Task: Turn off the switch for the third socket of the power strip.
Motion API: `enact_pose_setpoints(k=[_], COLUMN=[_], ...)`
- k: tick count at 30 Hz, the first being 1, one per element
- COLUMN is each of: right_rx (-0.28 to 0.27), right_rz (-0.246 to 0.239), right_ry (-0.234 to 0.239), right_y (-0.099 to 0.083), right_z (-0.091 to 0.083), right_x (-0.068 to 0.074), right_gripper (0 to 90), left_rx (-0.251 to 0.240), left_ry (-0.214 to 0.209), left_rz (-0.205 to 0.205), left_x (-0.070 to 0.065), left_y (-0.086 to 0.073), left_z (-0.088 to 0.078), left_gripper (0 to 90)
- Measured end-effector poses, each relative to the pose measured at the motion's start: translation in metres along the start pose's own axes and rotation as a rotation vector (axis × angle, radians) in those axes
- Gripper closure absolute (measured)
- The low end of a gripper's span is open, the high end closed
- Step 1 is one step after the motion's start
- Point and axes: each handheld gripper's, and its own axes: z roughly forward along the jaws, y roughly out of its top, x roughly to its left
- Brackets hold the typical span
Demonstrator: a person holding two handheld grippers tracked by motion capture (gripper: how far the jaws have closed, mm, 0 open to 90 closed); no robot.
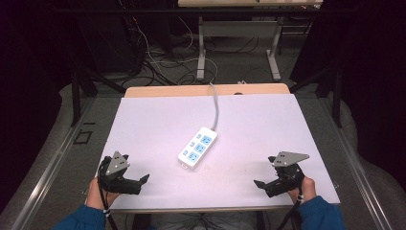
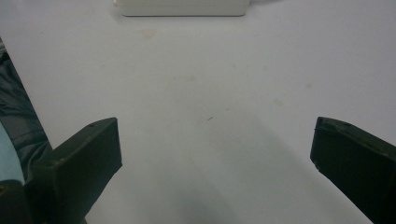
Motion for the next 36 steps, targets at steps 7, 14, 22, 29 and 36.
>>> enact_pose_setpoints(k=[7,14,22,29,36], right_rx=[-0.012,-0.013,-0.005,0.000,-0.004], right_rz=[-0.002,0.010,0.005,0.000,0.000], right_ry=[-0.003,0.000,-0.001,-0.002,-0.002], right_y=[0.000,-0.001,-0.001,0.000,-0.001], right_z=[0.001,0.001,0.000,0.000,0.001], right_x=[0.000,0.001,0.002,0.001,0.001], right_gripper=[1.2,1.2,1.2,1.2,1.2], left_rx=[-0.010,-0.014,-0.014,-0.019,-0.010], left_ry=[0.006,0.000,0.002,0.001,-0.007], left_rz=[-0.005,-0.002,0.003,-0.007,-0.004], left_x=[-0.002,-0.003,-0.006,-0.006,-0.007], left_y=[-0.005,-0.009,-0.013,-0.016,-0.016], left_z=[-0.005,-0.009,-0.013,-0.016,-0.014], left_gripper=[0.4,0.4,0.4,0.4,0.4])
